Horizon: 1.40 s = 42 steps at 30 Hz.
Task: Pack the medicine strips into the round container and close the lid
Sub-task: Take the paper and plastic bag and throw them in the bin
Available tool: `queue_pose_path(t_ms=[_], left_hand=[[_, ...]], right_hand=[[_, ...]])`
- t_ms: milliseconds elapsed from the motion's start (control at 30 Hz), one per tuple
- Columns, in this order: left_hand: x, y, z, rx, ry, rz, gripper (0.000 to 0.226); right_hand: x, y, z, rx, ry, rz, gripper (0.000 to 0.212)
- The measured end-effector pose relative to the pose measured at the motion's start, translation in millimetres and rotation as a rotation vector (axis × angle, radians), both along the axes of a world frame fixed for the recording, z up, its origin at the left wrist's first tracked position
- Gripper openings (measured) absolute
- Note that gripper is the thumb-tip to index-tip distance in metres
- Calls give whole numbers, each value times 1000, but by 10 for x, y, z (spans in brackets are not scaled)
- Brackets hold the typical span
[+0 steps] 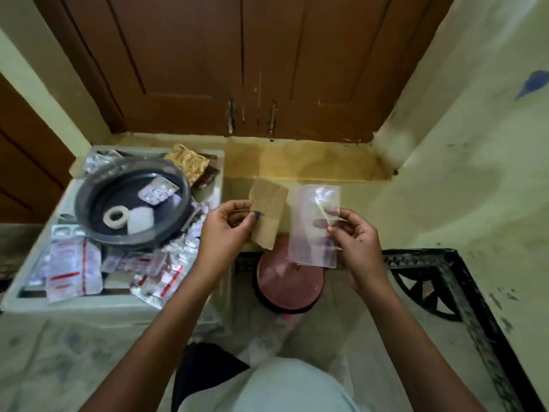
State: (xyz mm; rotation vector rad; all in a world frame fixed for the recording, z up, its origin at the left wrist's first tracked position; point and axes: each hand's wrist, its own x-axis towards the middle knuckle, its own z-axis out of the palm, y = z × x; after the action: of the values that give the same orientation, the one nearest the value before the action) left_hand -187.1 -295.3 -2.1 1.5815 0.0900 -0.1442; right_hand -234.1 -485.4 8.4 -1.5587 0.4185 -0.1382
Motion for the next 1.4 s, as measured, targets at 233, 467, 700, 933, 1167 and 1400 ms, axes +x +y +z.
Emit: queue_pose_path(t_ms=[233, 467, 700, 933, 1167, 1400], left_hand=[[-488, -579, -54, 23, 52, 46, 22], [-480, -639, -96, 48, 65, 56, 23], [-341, -639, -200, 67, 90, 5, 19], [-241, -616, -348, 85, 151, -32, 19], [-154, -633, -442, 41, 179, -40, 20], [-117, -593, -684, 50, 280, 2, 22]], right_hand=[[-277, -584, -62, 44, 37, 34, 36], [-269, -645, -111, 55, 32, 16, 36], [-202, -625, -198, 35, 12, -11, 36], [-197, -651, -313, 39, 37, -61, 39], [-52, -717, -398, 10, 67, -21, 37], [27, -771, -611, -8, 158, 11, 41]])
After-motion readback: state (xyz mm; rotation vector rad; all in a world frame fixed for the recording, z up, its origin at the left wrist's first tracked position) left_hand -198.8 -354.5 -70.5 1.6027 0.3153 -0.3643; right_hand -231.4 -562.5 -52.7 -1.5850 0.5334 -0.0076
